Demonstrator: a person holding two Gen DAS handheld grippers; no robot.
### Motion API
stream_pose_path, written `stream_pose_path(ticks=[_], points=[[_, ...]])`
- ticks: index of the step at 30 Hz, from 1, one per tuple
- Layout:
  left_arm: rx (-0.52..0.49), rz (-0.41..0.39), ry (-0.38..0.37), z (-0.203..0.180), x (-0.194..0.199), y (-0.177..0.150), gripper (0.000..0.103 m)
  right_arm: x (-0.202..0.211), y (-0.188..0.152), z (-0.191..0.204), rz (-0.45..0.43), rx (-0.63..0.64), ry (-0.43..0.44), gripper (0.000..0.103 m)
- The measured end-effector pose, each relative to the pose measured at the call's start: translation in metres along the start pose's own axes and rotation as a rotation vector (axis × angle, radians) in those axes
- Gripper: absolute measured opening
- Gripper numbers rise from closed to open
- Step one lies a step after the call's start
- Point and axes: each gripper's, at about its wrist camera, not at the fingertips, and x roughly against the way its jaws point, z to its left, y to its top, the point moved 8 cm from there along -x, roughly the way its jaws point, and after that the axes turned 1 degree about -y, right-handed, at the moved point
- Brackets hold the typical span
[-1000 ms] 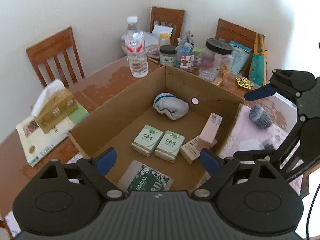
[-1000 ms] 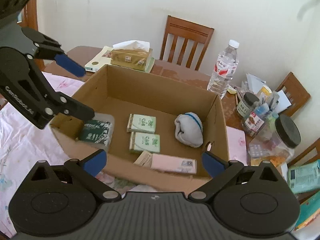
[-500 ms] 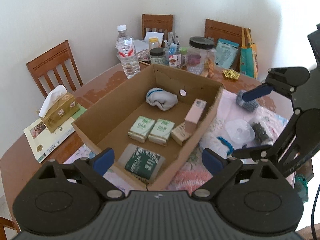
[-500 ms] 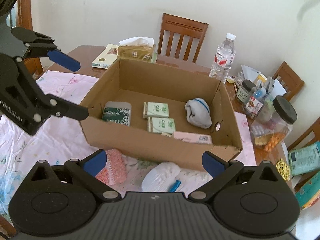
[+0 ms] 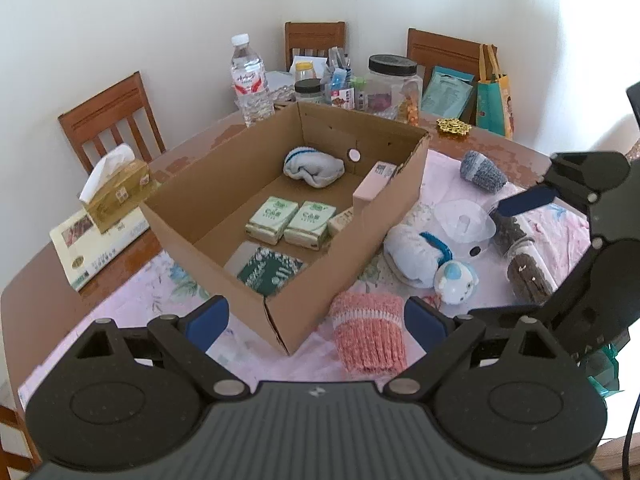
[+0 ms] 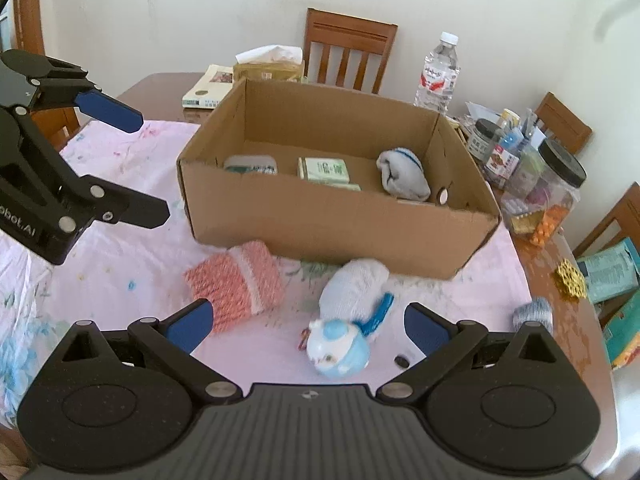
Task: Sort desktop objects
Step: 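Withdraw both tools from the box toward the pink sock and plush toy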
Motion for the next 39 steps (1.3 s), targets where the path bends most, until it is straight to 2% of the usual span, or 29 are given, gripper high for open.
stream_pose_path(ticks=[18,26,39], points=[[0.018,0.06,0.002,-0.021,-0.033,-0.03,0.094,-0.006,-0.032,0.006,0.016,-0.108,-0.056,0.103],[0.042,0.085,-0.005,-0.028,-0.058,-0.036,0.094,-0.018,-0.041,0.004,0.042,-0.092,-0.05,0.103],[0.032,0.108,0.013,-0.039,-0.095,-0.036,0.092,-0.034,-0.053,0.002,0.076,-0.059,0.018,0.103]])
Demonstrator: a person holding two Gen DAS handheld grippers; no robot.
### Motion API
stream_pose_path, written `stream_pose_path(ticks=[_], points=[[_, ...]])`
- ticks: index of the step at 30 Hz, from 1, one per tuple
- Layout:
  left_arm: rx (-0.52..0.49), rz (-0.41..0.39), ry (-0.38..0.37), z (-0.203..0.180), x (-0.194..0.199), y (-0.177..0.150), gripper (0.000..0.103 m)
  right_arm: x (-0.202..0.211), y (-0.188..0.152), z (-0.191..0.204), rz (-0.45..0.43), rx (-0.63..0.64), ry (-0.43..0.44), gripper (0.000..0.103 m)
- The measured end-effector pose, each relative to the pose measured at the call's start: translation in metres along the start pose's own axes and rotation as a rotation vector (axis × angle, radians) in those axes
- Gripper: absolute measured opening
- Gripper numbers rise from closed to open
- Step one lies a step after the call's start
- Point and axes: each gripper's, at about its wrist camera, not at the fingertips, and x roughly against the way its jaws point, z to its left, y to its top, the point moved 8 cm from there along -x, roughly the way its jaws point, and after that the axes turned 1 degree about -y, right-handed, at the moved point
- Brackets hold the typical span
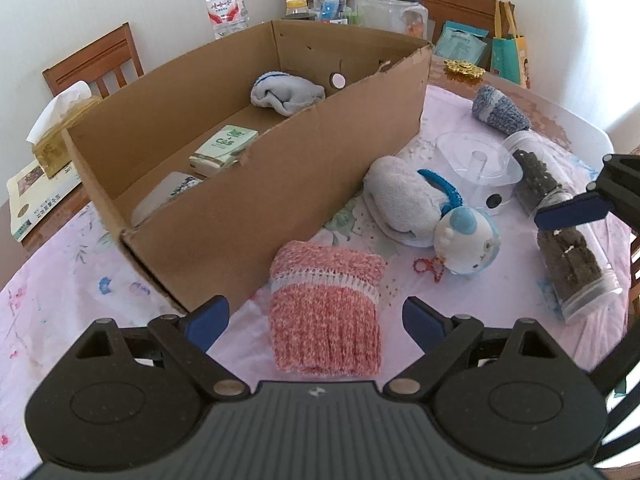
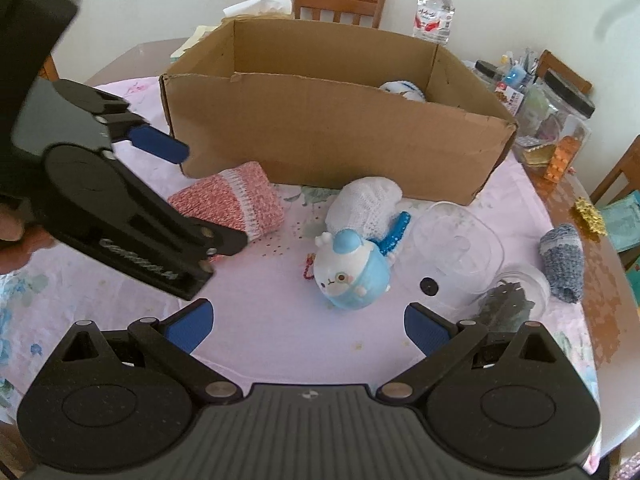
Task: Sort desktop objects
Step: 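Withdraw both tools from the box toward the pink sock and plush toy, then grasp the pink knitted sock with the left tool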
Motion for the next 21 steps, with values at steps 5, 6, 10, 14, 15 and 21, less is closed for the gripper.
stream_pose_path(ticks=[5,6,10,14,15,21], points=[[0.0,0.01,0.004,-0.002,-0.01,0.003,0.091,-0.004,0.0,-0.001,0.004,0.019,0.019,0.103],[-0.003,0.012,0.003,-0.003,-0.012,0.003,0.091,-0.004,0.0,-0.002,0.004,0.015,0.023,0.103],[-0.015,0.032,-0.001,-0.005,-0.018,0.002,0.085,-0.008,0.001,-0.007,0.008,-0.002,0.033,0.103],[-0.005,0.048,-0.014,-0.006,-0.023,0.0,0.078,-0.01,0.002,-0.011,0.009,-0.005,0.04,0.103],[-0.003,0.05,-0.018,-0.006,-0.023,0.0,0.076,-0.01,0.002,-0.011,0.009,-0.003,0.041,0.103],[0.001,0.063,-0.032,-0.005,-0.027,0.001,0.065,-0.012,0.003,-0.015,0.011,-0.01,0.047,0.103]])
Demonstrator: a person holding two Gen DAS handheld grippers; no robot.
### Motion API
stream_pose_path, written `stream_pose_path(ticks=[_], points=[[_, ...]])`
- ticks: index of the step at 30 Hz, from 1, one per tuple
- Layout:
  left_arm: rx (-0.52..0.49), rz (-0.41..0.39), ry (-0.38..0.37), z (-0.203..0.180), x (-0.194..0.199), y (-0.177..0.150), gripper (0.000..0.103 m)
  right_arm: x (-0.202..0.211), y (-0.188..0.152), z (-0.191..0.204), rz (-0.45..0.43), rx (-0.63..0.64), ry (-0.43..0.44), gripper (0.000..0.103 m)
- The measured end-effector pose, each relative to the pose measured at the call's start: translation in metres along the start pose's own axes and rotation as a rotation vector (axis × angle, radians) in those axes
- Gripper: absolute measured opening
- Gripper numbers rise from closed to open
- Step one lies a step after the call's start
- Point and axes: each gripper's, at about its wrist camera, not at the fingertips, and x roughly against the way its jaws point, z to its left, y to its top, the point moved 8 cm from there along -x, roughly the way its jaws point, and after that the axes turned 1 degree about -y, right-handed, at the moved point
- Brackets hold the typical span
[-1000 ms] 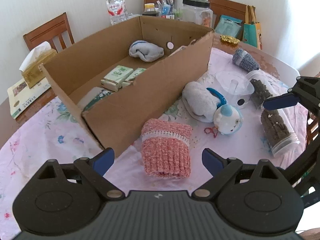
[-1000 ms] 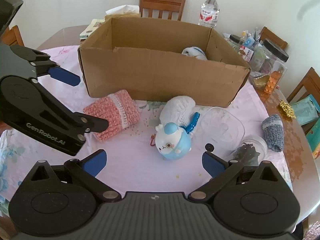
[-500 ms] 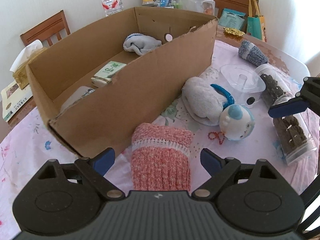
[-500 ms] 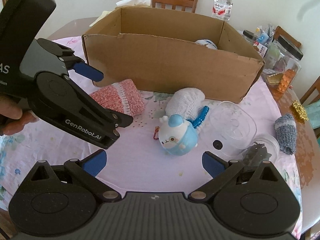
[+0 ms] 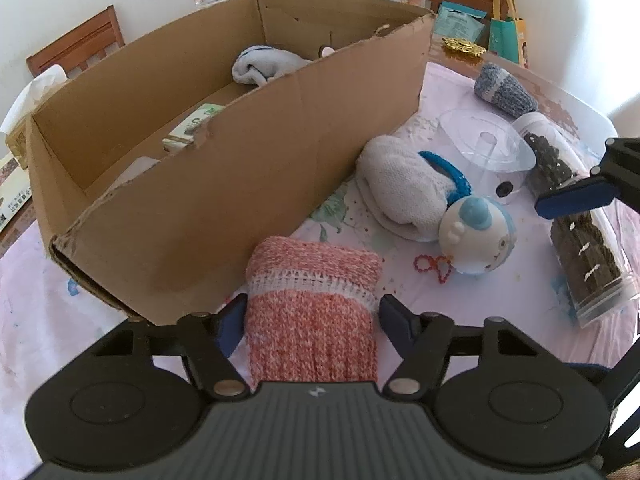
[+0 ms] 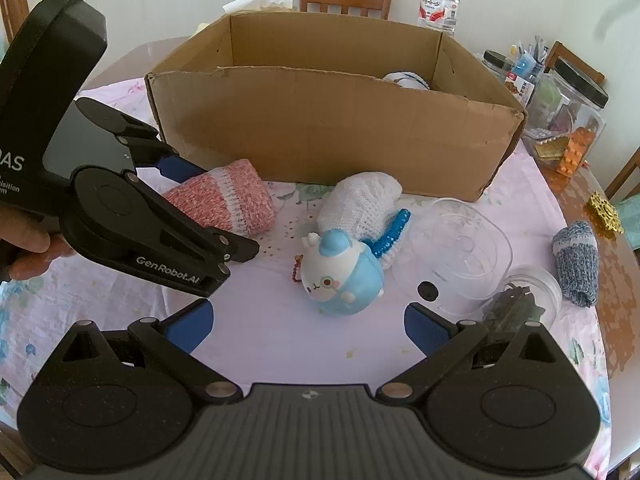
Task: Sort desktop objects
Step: 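Grasp the pink knitted sock with the left tool, then grasp the blue-white plush toy with the right tool while the left tool holds the sock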
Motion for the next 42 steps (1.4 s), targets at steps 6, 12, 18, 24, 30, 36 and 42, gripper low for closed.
stream_pose_path(ticks=[6,12,18,24,30,36,42], points=[[-0.002,0.011,-0.016,0.003,0.005,-0.002,0.062,-0.004,0.002,-0.002,0.0,0.003,0.0,0.103],[-0.02,0.025,-0.04,0.002,0.014,-0.008,0.062,-0.008,0.004,-0.001,0.003,0.021,0.006,0.103],[-0.03,0.028,-0.038,0.007,0.024,-0.012,0.062,-0.017,0.007,-0.001,0.011,0.015,0.018,0.103],[-0.023,0.027,-0.034,0.012,0.032,-0.016,0.062,-0.027,0.01,-0.002,0.021,0.007,0.027,0.103],[-0.021,0.017,-0.031,0.016,0.04,-0.018,0.062,-0.023,0.015,0.005,0.014,0.018,0.045,0.103],[-0.021,0.006,-0.026,0.021,0.048,-0.019,0.062,-0.012,0.017,0.019,-0.002,0.074,0.074,0.103],[-0.021,0.001,-0.02,0.027,0.053,-0.021,0.062,-0.015,0.019,0.011,-0.007,0.075,0.034,0.103]])
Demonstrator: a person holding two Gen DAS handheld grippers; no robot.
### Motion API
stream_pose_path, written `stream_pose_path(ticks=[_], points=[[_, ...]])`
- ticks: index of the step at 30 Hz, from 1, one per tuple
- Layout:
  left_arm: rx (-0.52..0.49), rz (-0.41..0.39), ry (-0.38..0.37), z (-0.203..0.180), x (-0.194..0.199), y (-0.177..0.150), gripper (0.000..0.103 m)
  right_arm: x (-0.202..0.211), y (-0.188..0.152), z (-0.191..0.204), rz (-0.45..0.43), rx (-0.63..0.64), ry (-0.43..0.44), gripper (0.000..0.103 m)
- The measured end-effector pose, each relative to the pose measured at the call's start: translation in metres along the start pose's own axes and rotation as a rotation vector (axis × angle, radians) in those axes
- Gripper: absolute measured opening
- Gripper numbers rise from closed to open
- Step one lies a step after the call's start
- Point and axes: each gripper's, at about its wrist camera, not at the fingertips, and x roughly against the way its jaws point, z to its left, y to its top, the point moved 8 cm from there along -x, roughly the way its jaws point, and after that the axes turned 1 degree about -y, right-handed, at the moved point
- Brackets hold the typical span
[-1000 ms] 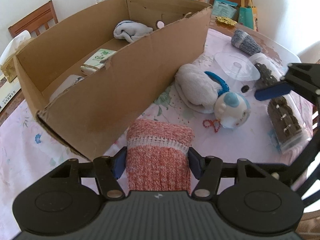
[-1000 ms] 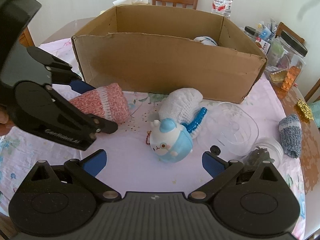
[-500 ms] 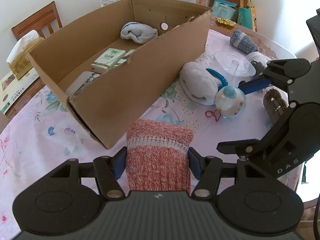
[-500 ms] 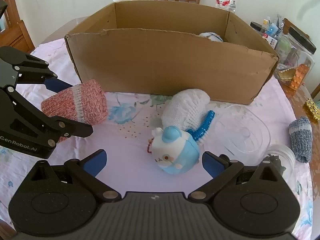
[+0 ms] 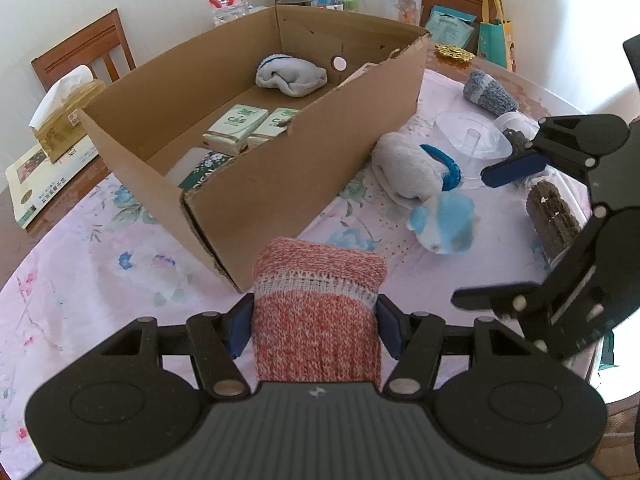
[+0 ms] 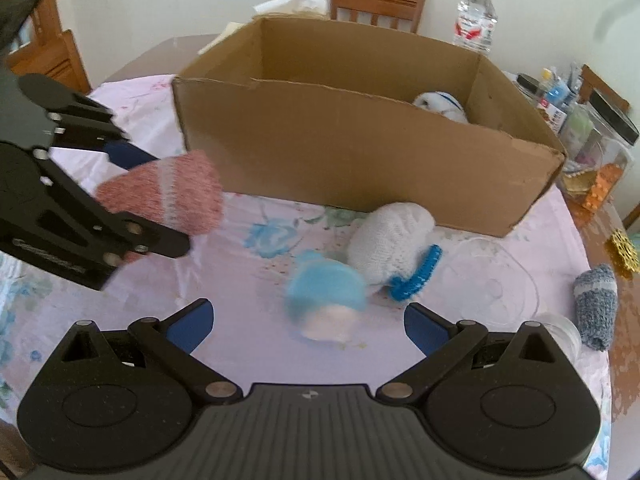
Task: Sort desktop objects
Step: 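Grasp the blue-white plush toy with the right tool while the left tool holds the sock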
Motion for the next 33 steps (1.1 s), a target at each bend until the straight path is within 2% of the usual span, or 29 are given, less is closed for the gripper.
stream_pose_path(ticks=[5,8,10,14,20,25,33], points=[[0.001,0.003,-0.005,0.001,0.0,-0.001,0.062,-0.008,0.002,-0.007,0.002,-0.012,-0.002,0.102],[-0.003,0.005,-0.007,0.001,0.0,-0.002,0.062,-0.01,0.003,-0.001,0.008,0.002,0.015,0.096],[-0.005,0.005,-0.01,0.002,0.0,-0.002,0.062,-0.012,0.002,0.006,0.016,0.015,0.027,0.088],[-0.005,0.0,-0.011,0.003,0.002,-0.001,0.062,-0.014,0.002,0.017,0.018,0.047,0.043,0.084],[0.007,-0.003,-0.018,0.006,0.005,-0.002,0.062,-0.02,0.003,0.025,0.026,0.075,0.047,0.072],[0.009,-0.002,-0.027,0.007,0.011,-0.003,0.062,-0.022,0.004,0.021,0.042,0.079,0.02,0.053],[0.005,-0.013,-0.045,0.004,0.026,0.002,0.062,-0.006,0.008,0.022,0.042,0.125,0.025,0.051]])
